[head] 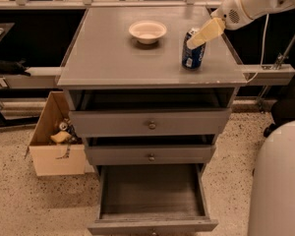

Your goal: Place pepsi can into bottom drawer

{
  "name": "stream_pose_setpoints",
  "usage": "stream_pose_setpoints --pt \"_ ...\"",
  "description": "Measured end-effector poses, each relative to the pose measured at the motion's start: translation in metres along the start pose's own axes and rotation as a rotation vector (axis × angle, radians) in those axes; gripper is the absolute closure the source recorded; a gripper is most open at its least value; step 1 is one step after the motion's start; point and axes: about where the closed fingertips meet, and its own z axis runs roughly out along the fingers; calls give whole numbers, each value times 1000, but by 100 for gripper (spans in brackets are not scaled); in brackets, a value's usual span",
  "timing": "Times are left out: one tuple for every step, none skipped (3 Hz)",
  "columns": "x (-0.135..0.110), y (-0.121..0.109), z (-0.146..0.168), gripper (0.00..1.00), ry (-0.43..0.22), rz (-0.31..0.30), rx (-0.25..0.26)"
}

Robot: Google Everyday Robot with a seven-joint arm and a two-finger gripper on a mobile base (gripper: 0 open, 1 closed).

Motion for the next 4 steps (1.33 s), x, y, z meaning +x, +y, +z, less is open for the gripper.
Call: stream_pose_setpoints --pt "6 -7 19 0 11 31 -4" --pt "16 -13 33 19 26 64 0" --pt "16 -14 34 41 27 66 0" --pt "4 -2 33 65 -3 38 -33"
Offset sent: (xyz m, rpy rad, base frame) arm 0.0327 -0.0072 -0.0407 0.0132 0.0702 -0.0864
